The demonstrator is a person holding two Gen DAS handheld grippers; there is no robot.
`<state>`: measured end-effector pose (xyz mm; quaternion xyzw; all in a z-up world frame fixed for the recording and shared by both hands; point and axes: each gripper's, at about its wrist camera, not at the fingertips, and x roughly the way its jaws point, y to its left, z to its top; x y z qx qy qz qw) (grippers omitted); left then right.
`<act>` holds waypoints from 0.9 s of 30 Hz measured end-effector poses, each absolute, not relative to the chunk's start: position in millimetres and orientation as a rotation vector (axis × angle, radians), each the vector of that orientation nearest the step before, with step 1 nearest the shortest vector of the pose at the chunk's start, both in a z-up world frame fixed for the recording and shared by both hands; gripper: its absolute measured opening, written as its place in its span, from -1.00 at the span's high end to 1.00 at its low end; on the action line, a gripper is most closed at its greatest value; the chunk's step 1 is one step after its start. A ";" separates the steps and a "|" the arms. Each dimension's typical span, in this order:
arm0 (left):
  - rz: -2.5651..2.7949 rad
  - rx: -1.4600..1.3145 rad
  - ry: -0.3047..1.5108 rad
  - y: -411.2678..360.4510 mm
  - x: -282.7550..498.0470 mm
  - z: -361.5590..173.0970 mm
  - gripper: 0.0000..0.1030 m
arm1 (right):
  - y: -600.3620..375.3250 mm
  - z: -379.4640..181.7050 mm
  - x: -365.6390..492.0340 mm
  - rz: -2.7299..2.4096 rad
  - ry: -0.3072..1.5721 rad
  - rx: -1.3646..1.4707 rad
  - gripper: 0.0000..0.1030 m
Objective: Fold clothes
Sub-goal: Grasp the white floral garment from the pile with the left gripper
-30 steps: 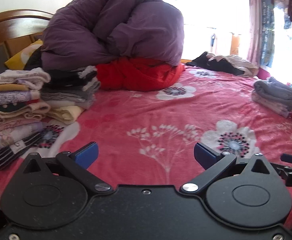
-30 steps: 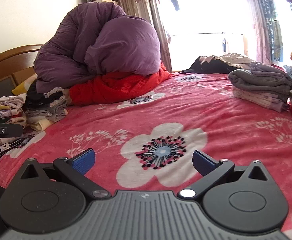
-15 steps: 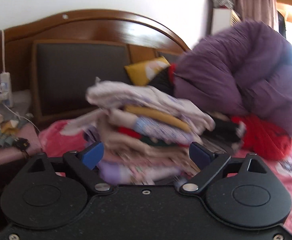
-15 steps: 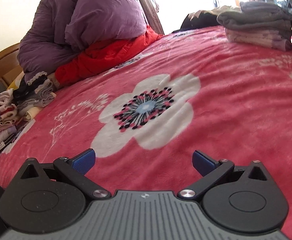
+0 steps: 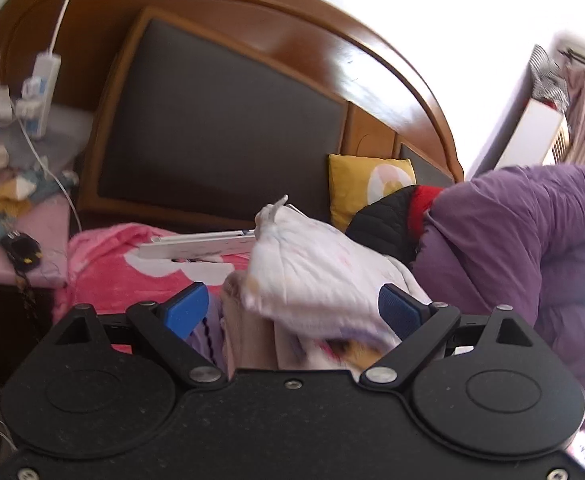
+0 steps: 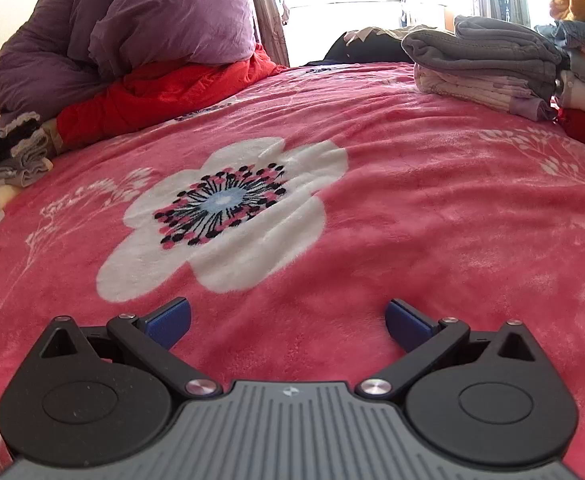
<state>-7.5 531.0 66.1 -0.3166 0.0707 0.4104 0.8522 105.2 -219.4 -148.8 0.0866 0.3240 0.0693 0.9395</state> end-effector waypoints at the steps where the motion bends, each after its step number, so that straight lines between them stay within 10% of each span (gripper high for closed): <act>1: 0.865 -0.698 0.153 540.0 -5.6 63.8 -0.81 | -218.6 -149.7 105.1 0.140 0.662 0.169 -1.00; 5: 0.786 -0.794 0.181 561.6 1.7 57.2 0.09 | -215.4 -153.1 104.7 0.137 0.663 0.139 -1.00; 9: 0.804 -0.717 0.198 550.5 6.4 69.1 0.54 | -210.4 -147.0 109.1 0.138 0.666 0.139 -1.00; 27: 0.324 -0.197 0.193 324.3 62.5 162.2 0.68 | -232.5 -139.1 101.1 0.180 0.661 0.334 -1.00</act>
